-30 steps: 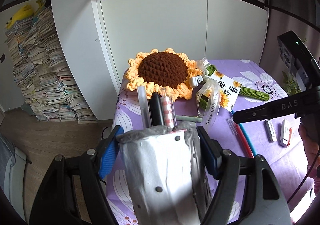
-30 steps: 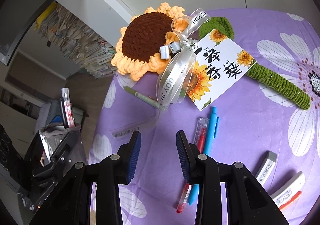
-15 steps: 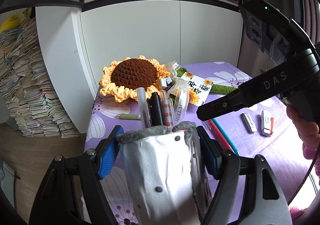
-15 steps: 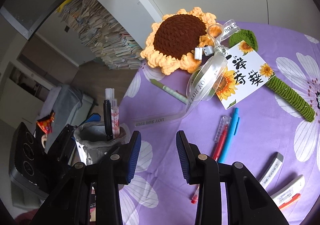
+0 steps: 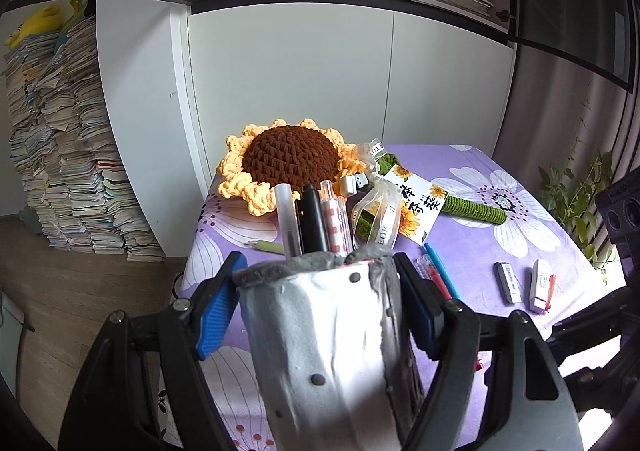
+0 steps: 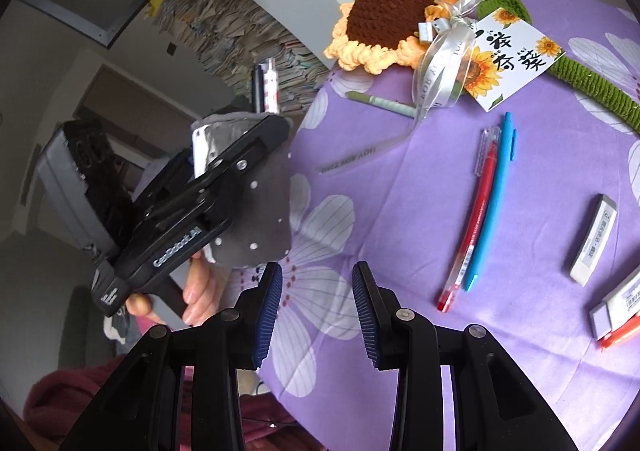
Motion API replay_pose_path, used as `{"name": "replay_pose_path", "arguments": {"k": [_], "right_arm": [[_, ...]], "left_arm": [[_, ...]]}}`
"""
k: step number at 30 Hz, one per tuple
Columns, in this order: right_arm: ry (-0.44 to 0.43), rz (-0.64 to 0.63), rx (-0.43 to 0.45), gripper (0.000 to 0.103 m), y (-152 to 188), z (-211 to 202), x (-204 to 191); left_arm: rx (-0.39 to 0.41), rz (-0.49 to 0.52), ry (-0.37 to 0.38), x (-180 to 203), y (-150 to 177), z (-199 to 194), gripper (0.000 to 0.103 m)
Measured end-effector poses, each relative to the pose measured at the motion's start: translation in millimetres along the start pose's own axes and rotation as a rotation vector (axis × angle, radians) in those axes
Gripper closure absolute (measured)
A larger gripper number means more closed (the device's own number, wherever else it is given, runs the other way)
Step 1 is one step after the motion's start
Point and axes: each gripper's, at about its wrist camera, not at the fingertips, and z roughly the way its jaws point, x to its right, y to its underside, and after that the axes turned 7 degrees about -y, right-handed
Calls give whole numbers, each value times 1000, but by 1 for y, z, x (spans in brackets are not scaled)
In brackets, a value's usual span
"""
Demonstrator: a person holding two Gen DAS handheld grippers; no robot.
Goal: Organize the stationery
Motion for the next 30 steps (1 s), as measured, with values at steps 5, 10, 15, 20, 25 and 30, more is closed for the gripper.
{"name": "replay_pose_path", "arguments": {"k": [5,10,15,20,25,30], "right_arm": [[4,-42,28,66,12,-1,-15],[21,-9,53,66,15,-9,-6],[47,12,83,66,17,-19,1],[58,36,94,65,17,-23,10],[77,37,122,65,15,-30,13],[165,-3,158,65,-3,-36,13]], "left_arm": [[-18,16,35,7,0,-2,31],[-6,20,40,9,-1,-8,32],[-5,18,47,9,-1,-8,32],[-37,5,57,7,9,0,30],[15,14,41,0,7,-16,25],[52,-1,28,-12,12,-35,21]]}}
